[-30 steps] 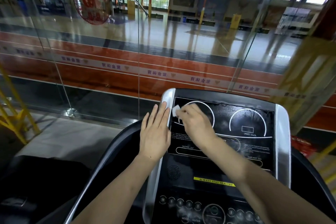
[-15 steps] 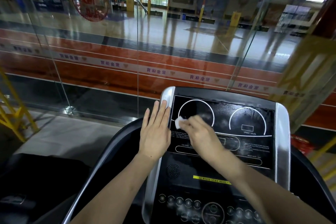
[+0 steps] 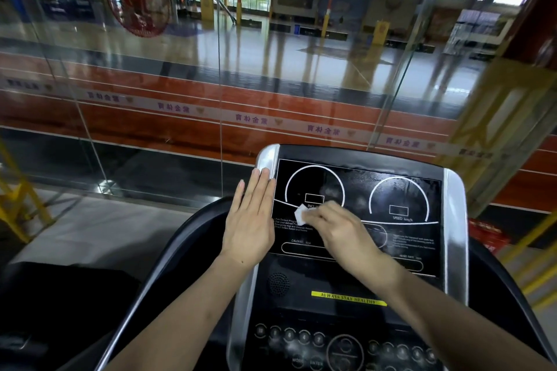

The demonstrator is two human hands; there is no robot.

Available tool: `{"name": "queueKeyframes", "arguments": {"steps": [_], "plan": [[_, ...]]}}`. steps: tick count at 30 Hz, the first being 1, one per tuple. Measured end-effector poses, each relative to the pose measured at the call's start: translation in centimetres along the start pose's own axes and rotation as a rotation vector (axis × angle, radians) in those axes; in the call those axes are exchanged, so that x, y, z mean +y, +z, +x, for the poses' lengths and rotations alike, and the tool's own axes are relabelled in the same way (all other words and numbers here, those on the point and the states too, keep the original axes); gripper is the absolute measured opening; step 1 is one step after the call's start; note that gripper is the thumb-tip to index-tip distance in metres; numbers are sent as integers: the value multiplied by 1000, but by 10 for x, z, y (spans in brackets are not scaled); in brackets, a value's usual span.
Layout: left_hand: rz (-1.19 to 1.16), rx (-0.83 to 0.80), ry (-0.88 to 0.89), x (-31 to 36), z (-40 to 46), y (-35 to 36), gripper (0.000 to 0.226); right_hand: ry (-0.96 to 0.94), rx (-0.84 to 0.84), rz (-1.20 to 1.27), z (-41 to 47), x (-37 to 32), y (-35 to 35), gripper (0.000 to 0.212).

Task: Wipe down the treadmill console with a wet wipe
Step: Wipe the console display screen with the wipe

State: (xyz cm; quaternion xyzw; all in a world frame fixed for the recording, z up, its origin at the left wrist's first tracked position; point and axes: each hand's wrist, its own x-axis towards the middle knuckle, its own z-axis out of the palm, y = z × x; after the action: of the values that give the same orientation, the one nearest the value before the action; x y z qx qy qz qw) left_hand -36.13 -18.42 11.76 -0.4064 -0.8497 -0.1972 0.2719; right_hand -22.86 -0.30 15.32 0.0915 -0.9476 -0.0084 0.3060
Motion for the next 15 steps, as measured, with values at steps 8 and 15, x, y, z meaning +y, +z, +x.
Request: {"name": "queueKeyframes", "arguments": {"steps": [8,15], "plan": [[-18,-22,-9,0,6,-12,65,205,136,-64,43,31,-6,36],[-64,11,-78,18,17,-18,59,35,47,-10,14,31,-8,37]]}}
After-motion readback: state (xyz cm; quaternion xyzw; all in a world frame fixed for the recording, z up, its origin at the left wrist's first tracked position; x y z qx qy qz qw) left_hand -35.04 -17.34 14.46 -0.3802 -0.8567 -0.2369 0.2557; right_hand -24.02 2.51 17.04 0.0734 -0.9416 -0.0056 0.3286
